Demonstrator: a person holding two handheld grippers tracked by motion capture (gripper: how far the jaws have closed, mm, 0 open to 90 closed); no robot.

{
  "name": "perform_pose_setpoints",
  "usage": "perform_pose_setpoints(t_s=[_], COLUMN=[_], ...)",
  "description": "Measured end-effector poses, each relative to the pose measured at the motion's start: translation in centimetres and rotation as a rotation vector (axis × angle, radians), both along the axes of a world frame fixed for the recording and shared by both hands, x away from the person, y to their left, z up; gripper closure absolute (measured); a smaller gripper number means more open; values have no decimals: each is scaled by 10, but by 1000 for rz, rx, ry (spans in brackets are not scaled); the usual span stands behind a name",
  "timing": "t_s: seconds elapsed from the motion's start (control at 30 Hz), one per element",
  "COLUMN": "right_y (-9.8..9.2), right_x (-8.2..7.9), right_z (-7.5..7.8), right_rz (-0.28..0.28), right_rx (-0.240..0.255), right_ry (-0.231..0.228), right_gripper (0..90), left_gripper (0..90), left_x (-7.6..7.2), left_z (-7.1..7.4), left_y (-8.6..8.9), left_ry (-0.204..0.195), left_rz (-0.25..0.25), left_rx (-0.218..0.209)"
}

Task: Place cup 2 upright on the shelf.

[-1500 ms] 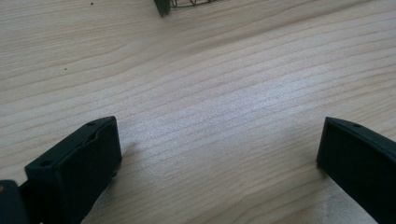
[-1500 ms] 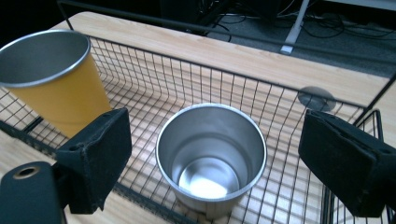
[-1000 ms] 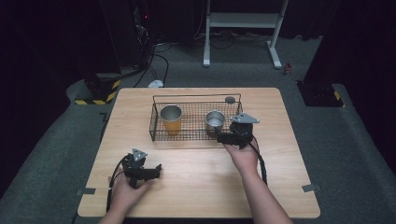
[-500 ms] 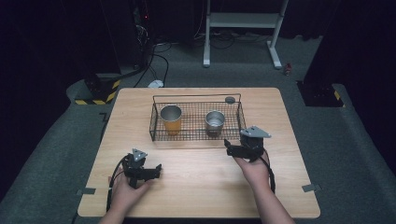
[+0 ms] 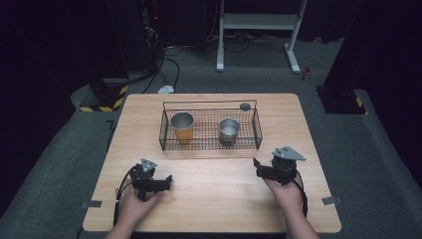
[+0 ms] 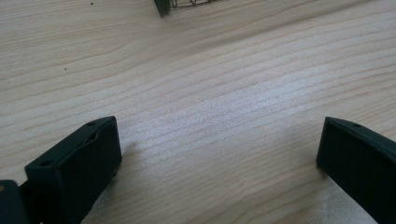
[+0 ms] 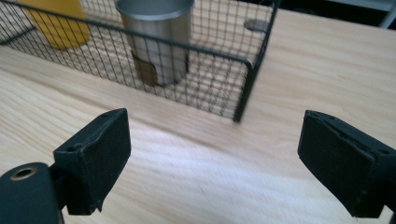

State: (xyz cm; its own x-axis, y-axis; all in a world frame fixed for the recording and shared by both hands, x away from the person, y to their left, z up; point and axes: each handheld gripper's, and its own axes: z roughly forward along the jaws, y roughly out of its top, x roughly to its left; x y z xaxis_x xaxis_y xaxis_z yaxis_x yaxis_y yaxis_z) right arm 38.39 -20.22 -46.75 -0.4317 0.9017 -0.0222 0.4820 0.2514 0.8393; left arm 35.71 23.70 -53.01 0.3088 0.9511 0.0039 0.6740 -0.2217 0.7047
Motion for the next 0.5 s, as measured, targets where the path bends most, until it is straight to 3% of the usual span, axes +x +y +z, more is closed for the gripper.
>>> perform_pose_setpoints(t_s=[0.13, 0.33, 0.5], right_y=[-13, -32, -46], right_x=[-5, -11, -12], right_z=[-9, -28, -49], right_rz=[-22, -48, -68], right_rx=[-15, -16, -76], right_ry=[18, 90, 158], right_gripper=[96, 96, 98], left_gripper=[2, 2, 2], left_x=[0, 0, 0], left_z=[0, 0, 0], left_y=[0, 0, 0], left_ry=[0, 2, 0], left_rz=[0, -2, -1], left_rx=[0, 2, -1])
